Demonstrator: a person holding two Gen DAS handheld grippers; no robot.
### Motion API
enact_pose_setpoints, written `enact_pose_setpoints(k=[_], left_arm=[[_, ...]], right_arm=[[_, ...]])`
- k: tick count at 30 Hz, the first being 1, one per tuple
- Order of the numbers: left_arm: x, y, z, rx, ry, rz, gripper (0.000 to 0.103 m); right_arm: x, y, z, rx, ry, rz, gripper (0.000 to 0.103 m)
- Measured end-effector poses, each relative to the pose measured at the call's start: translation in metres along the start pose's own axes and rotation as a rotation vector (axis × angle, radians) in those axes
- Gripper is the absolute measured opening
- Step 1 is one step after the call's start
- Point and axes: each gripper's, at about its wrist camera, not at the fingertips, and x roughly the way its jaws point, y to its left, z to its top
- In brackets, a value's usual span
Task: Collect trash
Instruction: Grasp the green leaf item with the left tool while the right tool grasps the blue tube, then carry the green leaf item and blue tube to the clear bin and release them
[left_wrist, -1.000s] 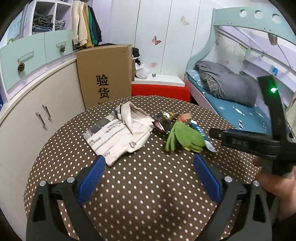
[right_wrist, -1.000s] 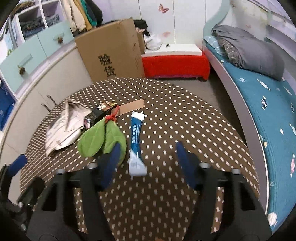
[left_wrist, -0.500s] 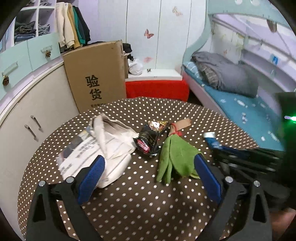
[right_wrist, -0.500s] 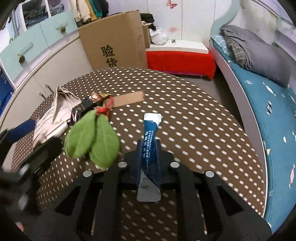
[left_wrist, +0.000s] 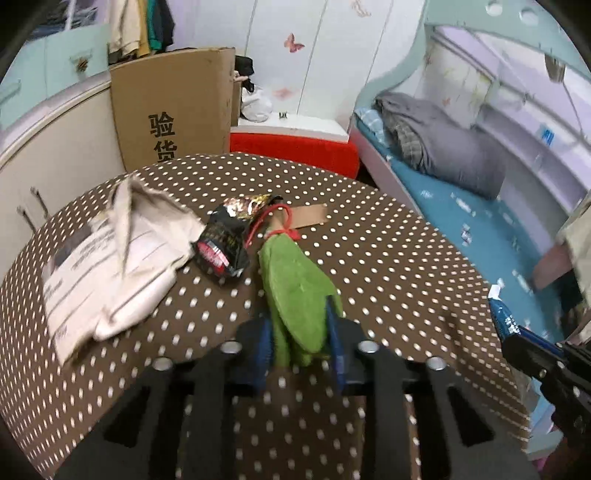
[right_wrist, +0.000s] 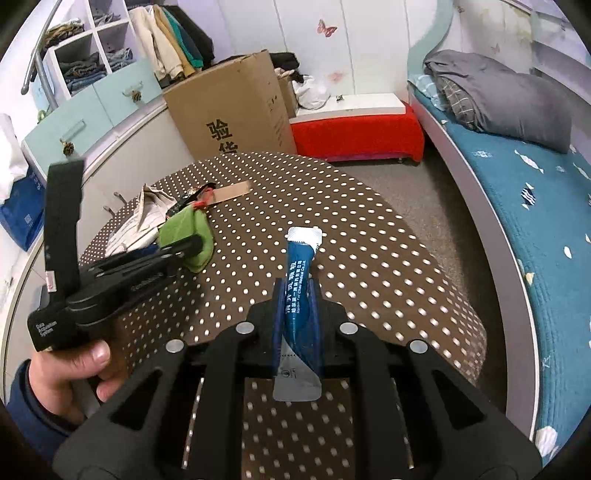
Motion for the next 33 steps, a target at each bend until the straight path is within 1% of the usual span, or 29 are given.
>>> enact_pose_setpoints(k=[2, 5, 8, 11, 16, 20, 23, 27, 30, 33], left_arm=[[-0.011, 0.004, -0.008, -0.019, -0.003, -0.040, 0.020], [-0.041, 0.003, -0.028, 0.011, -0.033, -0.081, 0.020], [-0.065, -0.002, -0.046, 0.035, -0.047, -0.107, 0.020], [-0.084, -0.009, -0.057, 0.066, -0.054, -0.129, 0.020], [-0.117, -0.036, -0.068, 0.139, -0.087, -0.162, 0.020], [-0.132, -0.069, -0.069, 0.205, -0.103, -0.194, 0.020], [-0.136, -0.091, -0.069, 0.251, -0.106, -0.227, 0.020], [-0.139, -0.137, -0.075, 0.324, -0.099, -0.286, 0.020], [-0.138, -0.175, -0.084, 0.384, -0.085, -0.325, 0.020], [-0.127, -0.213, -0.096, 0.442, -0.055, -0.349, 0.020]], right_arm=[[-0.010, -0.001, -0.005, 0.011, -0.011, -0.001, 0.013], [-0.027, -0.002, -0.016, 0.035, -0.032, -0.007, 0.013], [-0.043, -0.004, -0.028, 0.066, -0.051, -0.007, 0.013], [-0.058, -0.004, -0.038, 0.088, -0.071, -0.006, 0.013], [-0.081, -0.003, -0.042, 0.095, -0.107, -0.007, 0.013], [-0.102, -0.015, -0.043, 0.111, -0.145, -0.023, 0.013], [-0.121, -0.036, -0.048, 0.141, -0.174, -0.053, 0.013], [-0.144, -0.078, -0.060, 0.215, -0.202, -0.113, 0.013], [-0.148, -0.109, -0.073, 0.265, -0.190, -0.154, 0.013], [-0.144, -0.150, -0.095, 0.339, -0.149, -0.196, 0.013]])
